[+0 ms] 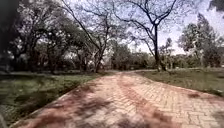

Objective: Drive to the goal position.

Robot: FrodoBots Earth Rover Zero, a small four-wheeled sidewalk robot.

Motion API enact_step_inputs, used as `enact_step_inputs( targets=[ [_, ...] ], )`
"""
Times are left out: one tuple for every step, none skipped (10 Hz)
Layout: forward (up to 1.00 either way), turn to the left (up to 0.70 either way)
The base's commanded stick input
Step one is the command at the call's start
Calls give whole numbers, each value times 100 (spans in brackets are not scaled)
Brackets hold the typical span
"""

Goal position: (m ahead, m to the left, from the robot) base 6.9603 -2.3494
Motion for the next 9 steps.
enact_step_inputs(
  targets=[
    [70, 0],
    [70, 0],
    [70, 0],
    [70, 0],
    [70, 0],
    [70, 0],
    [70, 0],
    [70, 0],
    [70, -6]
  ],
)
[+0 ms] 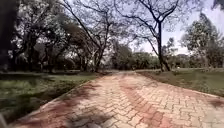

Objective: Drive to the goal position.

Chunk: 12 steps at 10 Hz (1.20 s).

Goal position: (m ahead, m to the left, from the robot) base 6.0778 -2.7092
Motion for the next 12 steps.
enact_step_inputs(
  targets=[
    [70, -35],
    [70, -35],
    [70, -22],
    [70, -4],
    [70, 0],
    [70, 0],
    [70, 0],
    [70, 0],
    [70, 0],
    [70, 0],
    [70, 0],
    [70, 0]
  ],
)
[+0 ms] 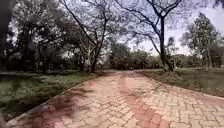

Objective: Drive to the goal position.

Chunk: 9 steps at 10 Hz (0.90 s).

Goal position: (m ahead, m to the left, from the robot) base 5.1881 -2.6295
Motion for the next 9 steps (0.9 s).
enact_step_inputs(
  targets=[
    [70, 0],
    [70, 0],
    [70, 0],
    [70, 0],
    [70, 0],
    [70, 0],
    [70, 0],
    [70, 0],
    [70, 0]
  ],
)
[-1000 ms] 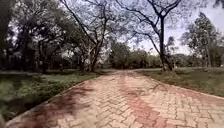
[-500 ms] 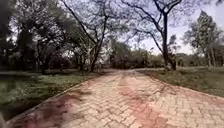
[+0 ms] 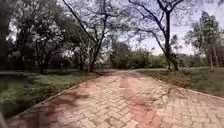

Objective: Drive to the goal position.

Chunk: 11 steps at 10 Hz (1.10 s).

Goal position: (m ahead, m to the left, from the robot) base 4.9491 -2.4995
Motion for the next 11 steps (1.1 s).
enact_step_inputs(
  targets=[
    [70, 0],
    [70, 0],
    [70, 0],
    [70, 0],
    [70, 0],
    [70, 0],
    [70, 0],
    [70, 0],
    [70, 0],
    [70, 0],
    [70, 0]
  ],
)
